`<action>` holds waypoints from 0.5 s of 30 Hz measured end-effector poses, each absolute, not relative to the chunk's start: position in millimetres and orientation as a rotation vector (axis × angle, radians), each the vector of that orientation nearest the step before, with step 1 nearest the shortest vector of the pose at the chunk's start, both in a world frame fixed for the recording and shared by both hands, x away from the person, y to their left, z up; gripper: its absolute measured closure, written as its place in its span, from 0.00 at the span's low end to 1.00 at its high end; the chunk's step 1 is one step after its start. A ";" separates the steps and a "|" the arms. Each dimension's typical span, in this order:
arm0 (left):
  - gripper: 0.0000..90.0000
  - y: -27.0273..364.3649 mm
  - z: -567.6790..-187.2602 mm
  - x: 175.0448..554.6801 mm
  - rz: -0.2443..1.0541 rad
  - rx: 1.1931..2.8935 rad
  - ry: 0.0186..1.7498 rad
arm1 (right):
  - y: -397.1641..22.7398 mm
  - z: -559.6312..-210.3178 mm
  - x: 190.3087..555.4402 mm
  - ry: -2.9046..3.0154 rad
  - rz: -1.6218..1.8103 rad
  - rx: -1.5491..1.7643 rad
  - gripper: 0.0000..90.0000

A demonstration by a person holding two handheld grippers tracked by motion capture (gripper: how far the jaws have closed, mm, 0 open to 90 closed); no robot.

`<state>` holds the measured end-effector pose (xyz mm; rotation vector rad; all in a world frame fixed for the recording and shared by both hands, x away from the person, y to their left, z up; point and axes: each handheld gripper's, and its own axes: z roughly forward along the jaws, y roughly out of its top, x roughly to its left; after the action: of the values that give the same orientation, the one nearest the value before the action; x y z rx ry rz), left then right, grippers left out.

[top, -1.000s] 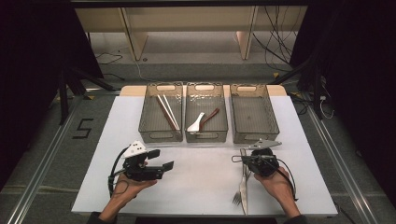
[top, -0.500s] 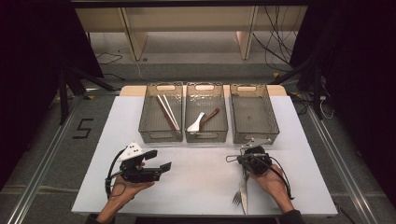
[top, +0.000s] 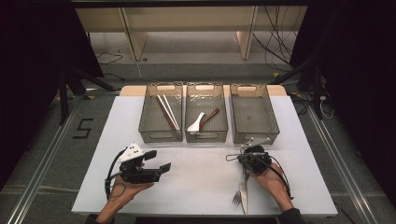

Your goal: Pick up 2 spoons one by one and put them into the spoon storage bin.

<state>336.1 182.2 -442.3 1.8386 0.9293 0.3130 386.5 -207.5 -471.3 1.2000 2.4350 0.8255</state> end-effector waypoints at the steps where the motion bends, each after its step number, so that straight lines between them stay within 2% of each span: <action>1: 0.24 181.9 -442.3 336.1 0.312 1.834 0.931 | -207.5 -471.5 386.9 2.436 0.823 1.200 1.00; 15: 0.24 181.7 -441.7 336.3 0.318 1.831 0.933 | -206.9 -475.1 392.2 2.442 0.804 1.194 1.00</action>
<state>336.3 181.7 -441.7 1.8308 0.9329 0.3182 392.2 -206.9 -475.1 1.1943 2.4417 0.8038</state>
